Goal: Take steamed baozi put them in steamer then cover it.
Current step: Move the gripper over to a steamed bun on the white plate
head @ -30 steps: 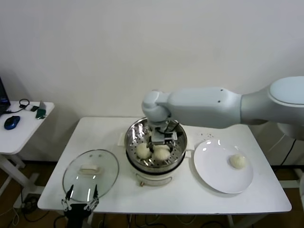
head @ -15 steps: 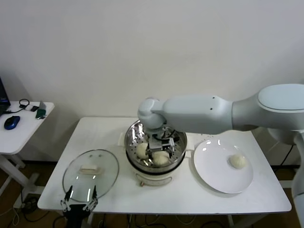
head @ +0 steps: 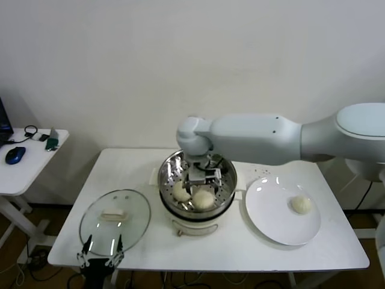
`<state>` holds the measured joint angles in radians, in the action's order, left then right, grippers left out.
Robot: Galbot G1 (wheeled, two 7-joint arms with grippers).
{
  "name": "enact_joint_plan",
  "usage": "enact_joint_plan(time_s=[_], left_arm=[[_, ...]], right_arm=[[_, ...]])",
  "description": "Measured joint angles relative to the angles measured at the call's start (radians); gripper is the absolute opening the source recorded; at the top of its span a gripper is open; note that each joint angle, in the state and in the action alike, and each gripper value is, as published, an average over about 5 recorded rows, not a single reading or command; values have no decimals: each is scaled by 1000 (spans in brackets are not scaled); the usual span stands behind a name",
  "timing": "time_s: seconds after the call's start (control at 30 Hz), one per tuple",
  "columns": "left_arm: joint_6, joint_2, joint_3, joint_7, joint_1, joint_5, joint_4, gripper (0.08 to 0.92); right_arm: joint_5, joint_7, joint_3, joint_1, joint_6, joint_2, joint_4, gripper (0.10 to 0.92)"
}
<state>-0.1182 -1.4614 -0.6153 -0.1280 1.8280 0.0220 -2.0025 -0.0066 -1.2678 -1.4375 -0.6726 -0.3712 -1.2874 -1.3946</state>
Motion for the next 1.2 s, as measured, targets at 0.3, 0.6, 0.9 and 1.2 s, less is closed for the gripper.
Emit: enact_joint_plan(time_s=[0.3, 0.6, 0.9, 1.2], left_arm=[[-1, -1, 7, 0, -4, 4, -7, 823], [-1, 0, 16, 0, -7, 15, -8, 823], [3, -3, 14, 1, -7, 23, -14, 823], [7, -13, 4, 0, -3, 31, -10, 823]], right_arm=[[154, 48, -48, -92, 137, 159, 20, 823], [251, 137, -117, -112, 353, 400, 30, 823], [194, 167, -53, 31, 470, 605, 80, 823], [74, 190, 119, 266, 501, 676, 179, 823]])
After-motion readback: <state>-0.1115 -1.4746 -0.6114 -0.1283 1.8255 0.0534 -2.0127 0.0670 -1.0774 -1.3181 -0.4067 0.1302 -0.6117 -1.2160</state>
